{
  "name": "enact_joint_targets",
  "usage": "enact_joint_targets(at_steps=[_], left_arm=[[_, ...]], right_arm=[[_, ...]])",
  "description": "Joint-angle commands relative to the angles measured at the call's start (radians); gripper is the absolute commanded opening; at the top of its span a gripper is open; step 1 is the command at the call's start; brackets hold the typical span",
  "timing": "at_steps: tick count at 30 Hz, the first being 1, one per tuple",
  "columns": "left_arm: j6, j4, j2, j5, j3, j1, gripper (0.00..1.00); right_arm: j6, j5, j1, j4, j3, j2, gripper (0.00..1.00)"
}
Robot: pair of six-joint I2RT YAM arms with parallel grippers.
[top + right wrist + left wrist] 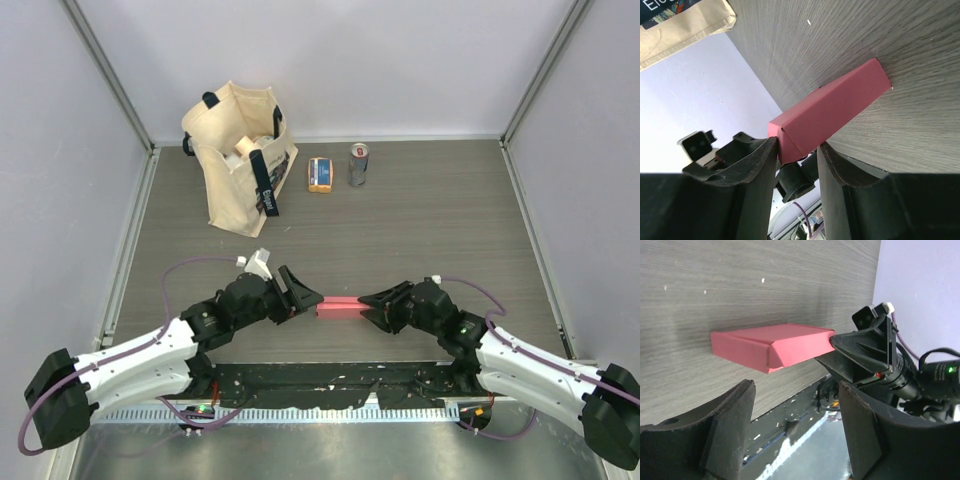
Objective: Fold the paper box
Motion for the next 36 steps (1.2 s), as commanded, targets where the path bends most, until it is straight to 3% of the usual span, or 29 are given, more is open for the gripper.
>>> enact_joint_targets(at_steps=[1,8,13,18,24,30,33,36], left_arm=[[-0.278,0.193,-0.006,0.060,-0.079,0.038,0.70],[-0.476,0.259,0.067,0.075,-0.145,0.055,0.64],[-0.512,0.379,0.130,0.080,-0.167,0.064,0.65],[-0.558,0.453,0.215,0.107,-0.170,0.072,0.58],[-0.581,0.511,0.259,0.107,-0.191,0.070,0.49],[-0.549,0.464,0.207,0.075,-0.222,0.070,0.36],[-0.512,0.421,0.157,0.048,-0.257,0.072,0.32],[-0.487,0.414,0.129,0.008,-0.277,0.070,0.26]], right_arm=[[-0.042,0.056,0.002,-0.041,-0.011,0.009,0.41],[-0.045,0.047,0.002,-0.012,-0.017,0.032,0.41],[-0.042,0.049,0.002,0.005,-0.026,0.031,0.41],[-0.047,0.039,0.002,0.013,-0.028,0.040,0.41],[-0.040,0.036,0.002,0.011,-0.035,0.034,0.41],[-0.051,0.041,0.002,0.016,-0.041,0.036,0.41],[-0.152,0.056,0.002,0.060,-0.044,0.028,0.43],[-0.273,0.056,0.002,0.120,-0.072,-0.016,0.52]])
